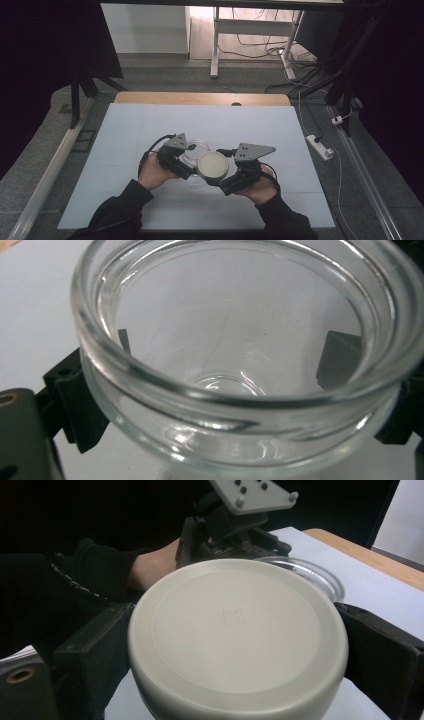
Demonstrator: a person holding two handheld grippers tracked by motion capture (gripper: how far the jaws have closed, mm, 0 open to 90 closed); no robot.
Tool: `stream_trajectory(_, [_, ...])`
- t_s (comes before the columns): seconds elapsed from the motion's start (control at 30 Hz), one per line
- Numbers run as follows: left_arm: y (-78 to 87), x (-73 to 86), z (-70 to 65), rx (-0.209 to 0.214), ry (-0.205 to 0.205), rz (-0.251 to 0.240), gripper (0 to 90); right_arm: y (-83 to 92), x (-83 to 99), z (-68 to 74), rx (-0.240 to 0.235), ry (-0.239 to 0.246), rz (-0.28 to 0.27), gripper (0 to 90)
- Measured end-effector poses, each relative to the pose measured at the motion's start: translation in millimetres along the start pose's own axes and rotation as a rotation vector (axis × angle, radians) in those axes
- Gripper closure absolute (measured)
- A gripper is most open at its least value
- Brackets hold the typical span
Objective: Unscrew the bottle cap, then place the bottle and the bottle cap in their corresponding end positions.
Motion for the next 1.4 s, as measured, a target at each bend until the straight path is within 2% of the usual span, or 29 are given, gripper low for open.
stream_trajectory(0.47, [-2.7,-9.2,16.4,-0.06,0.013,-0.015,7.5,-1.6,11.0,11.7,0.0,-0.001,0.007,7.2])
stream_trajectory(0.97, [-8.7,-15.8,30.4,-0.088,0.023,-0.028,7.6,-12.9,32.4,22.5,-0.015,-0.007,0.036,7.2])
stream_trajectory(1.07, [-10.0,-17.5,31.8,-0.09,0.021,-0.03,7.5,-16.1,36.0,23.0,-0.011,0.005,0.045,7.2])
stream_trajectory(1.4, [-14.7,-20.5,38.0,-0.102,0.014,-0.031,7.5,-24.4,49.1,16.6,0.005,0.004,0.06,7.2])
Point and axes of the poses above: each handheld gripper's, and its own axes: y roughly backward along the jaws, x roughly out of its underside, z roughly to its left, the point moved 6 cm from there along -y, roughly forward along the jaws, and after that the axes turned 6 degrees about -z, right-handed, at the moved point
